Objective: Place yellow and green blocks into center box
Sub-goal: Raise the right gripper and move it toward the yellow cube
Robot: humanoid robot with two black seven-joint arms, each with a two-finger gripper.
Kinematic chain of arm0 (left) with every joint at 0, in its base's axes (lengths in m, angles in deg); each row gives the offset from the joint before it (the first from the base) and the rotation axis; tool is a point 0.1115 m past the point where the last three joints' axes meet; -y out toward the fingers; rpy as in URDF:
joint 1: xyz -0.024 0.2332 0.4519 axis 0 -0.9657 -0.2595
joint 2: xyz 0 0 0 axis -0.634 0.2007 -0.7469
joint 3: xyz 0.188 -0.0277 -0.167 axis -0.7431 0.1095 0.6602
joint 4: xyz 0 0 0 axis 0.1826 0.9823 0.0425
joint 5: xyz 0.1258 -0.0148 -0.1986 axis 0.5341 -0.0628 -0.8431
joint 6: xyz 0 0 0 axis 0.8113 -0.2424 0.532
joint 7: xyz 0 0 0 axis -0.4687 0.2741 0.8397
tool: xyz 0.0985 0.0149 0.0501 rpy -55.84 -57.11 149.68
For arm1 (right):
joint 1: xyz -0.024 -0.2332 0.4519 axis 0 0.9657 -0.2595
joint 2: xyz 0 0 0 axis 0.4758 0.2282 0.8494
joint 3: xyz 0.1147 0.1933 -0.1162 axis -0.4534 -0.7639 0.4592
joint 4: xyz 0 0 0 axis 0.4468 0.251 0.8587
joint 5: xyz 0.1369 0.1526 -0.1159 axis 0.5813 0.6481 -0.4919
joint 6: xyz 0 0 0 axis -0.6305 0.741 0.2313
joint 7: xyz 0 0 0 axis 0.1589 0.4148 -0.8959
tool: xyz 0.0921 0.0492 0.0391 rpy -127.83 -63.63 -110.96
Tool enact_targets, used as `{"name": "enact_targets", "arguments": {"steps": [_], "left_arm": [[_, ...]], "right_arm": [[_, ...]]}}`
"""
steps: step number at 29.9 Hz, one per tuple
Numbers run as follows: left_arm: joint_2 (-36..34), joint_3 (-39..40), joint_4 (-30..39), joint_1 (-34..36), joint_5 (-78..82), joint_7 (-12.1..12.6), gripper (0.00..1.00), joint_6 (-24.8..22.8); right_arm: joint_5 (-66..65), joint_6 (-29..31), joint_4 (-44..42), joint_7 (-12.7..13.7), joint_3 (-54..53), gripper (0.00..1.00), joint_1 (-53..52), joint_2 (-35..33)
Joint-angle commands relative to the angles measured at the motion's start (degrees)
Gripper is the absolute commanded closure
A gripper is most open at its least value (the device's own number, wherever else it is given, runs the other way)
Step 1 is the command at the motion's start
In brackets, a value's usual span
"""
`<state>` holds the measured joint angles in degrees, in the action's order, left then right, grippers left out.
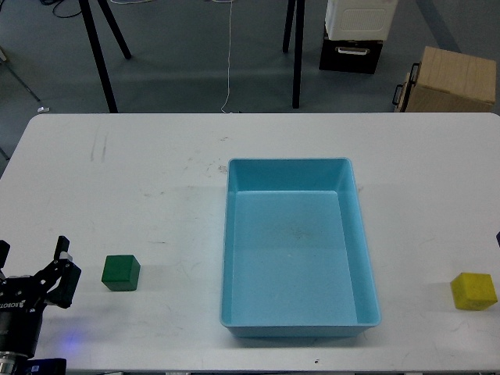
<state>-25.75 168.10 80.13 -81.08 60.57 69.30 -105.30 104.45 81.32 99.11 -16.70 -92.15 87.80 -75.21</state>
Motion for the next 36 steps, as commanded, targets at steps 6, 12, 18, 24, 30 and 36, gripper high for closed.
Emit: {"name": "enact_targets", "arguments": {"steps": [6, 12, 18, 24, 30, 36], "left_arm": [[0.00, 0.01, 0.00, 1.15, 0.17, -0.06, 0.00, 0.00], [0.70, -0.35, -2.63, 4.40, 0.08, -0.06, 0.00, 0.00], [1.76, -0.43, -2.81, 4.41, 0.26, 0.03, 0.00, 0.00], [2.02, -2.54, -2.81, 5.81, 0.34, 0.03, 0.00, 0.00], [2.02, -5.79, -2.98, 7.92, 0.35, -0.06, 0.00, 0.00], [2.02, -7.37, -4.83, 9.41, 0.43, -0.06, 0.00, 0.00]], "right_arm": [[-0.49, 0.00, 2.36, -0.57, -0.56, 0.00, -1.42, 2.54], [-3.38, -1.10, 8.43, -0.66, -1.96, 0.00, -0.46, -14.66], [-7.96, -8.13, 8.96, 0.57, -1.97, 0.00, -4.40, -34.18], [-11.99, -17.18, 8.61, 6.27, 9.16, 0.00, -20.72, -56.23], [-24.20, -17.45, 8.96, 13.66, 22.99, 0.00, -35.35, -64.43], [-31.16, -18.51, 8.17, 16.92, 25.62, 0.00, -35.44, -63.04]]}}
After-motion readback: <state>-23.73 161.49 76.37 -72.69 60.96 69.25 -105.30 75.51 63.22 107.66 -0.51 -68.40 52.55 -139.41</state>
